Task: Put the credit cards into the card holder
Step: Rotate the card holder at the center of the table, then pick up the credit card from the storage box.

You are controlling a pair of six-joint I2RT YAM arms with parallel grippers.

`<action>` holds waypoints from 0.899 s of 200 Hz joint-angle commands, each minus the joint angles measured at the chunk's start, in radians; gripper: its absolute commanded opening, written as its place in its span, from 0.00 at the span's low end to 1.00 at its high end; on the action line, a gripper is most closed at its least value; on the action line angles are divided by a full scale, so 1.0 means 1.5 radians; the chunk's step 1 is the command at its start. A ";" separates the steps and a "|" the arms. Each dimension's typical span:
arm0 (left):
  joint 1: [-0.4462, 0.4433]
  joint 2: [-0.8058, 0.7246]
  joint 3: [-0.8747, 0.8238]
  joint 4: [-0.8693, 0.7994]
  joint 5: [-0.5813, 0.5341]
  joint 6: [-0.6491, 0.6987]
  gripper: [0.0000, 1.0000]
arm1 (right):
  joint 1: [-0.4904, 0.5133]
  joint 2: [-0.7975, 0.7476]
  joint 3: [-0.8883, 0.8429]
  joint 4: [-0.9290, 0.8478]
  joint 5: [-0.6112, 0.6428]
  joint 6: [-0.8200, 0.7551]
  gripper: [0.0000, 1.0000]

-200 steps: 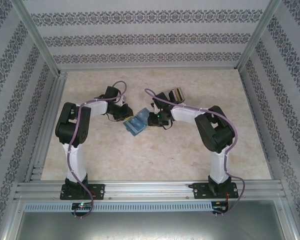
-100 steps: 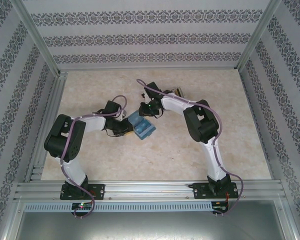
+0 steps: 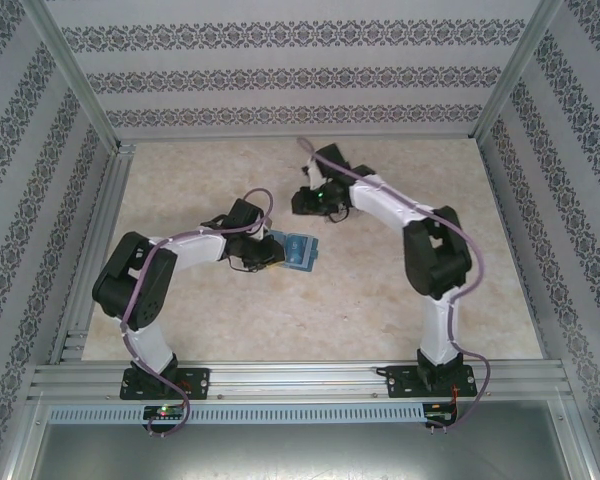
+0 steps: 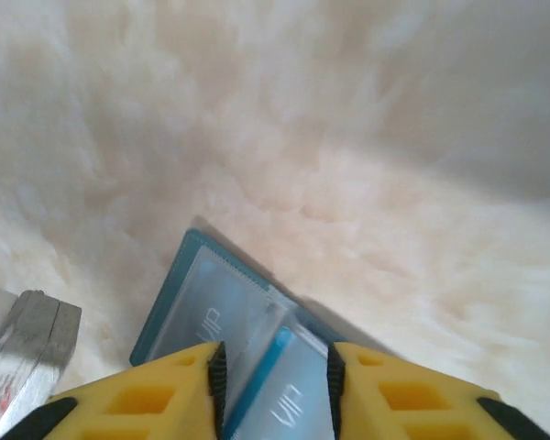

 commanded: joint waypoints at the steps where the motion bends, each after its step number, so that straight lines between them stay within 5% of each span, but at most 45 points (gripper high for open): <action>1: 0.000 -0.047 0.048 -0.058 -0.056 0.043 0.31 | -0.043 -0.076 -0.019 -0.024 0.054 -0.045 0.45; 70: 0.029 0.051 0.246 -0.106 -0.041 0.085 0.41 | -0.157 -0.041 0.047 -0.132 0.141 -0.122 0.57; 180: 0.030 0.257 0.477 -0.138 0.037 0.080 0.44 | -0.161 0.102 0.178 -0.230 0.181 -0.157 0.62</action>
